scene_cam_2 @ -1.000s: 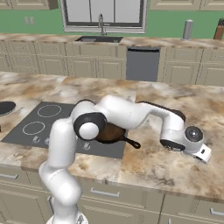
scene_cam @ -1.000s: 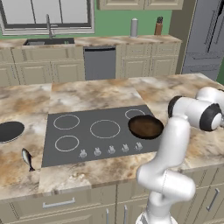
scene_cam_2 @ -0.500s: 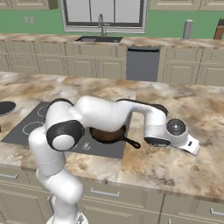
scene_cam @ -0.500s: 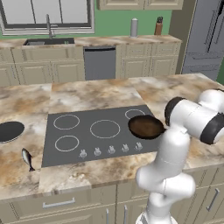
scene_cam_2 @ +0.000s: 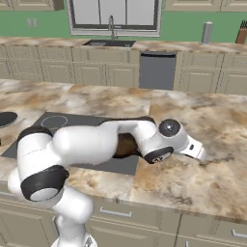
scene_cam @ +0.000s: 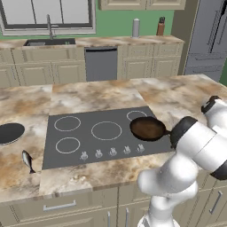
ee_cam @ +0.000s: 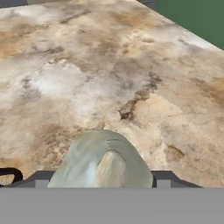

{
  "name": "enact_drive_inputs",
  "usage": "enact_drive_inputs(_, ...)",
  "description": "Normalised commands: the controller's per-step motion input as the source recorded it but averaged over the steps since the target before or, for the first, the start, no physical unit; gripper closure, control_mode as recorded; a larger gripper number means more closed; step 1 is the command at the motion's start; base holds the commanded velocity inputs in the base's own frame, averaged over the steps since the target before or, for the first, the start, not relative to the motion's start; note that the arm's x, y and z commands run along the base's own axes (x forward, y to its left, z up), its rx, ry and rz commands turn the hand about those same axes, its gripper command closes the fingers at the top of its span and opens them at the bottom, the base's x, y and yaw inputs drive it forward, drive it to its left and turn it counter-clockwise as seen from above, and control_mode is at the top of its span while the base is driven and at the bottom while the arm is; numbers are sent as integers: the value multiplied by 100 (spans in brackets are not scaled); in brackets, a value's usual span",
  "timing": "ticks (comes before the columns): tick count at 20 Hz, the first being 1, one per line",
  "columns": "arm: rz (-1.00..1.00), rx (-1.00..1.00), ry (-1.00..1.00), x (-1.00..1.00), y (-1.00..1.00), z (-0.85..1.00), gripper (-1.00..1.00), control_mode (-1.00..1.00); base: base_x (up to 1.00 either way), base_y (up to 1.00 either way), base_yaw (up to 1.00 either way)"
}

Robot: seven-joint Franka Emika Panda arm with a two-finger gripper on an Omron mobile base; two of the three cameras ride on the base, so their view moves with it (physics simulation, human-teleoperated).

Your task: Place both pans onto different burners. Then place the garlic and the fish on different pans.

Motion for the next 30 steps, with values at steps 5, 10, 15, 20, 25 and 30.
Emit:
enact_drive_inputs(5,0,-6,3,-7,64,32,100,-100,0,0,0)
enact_drive_inputs(10,0,0,2,0,56,38,100,-100,0,0,0)
enact_drive_inputs(15,0,0,3,0,44,42,100,-100,0,0,0)
enact_drive_inputs(20,0,1,3,0,37,29,100,-100,0,0,0)
enact_drive_inputs(25,1,7,4,0,37,14,100,-100,0,0,0)
enact_drive_inputs(30,2,6,3,0,42,3,100,-100,0,0,0)
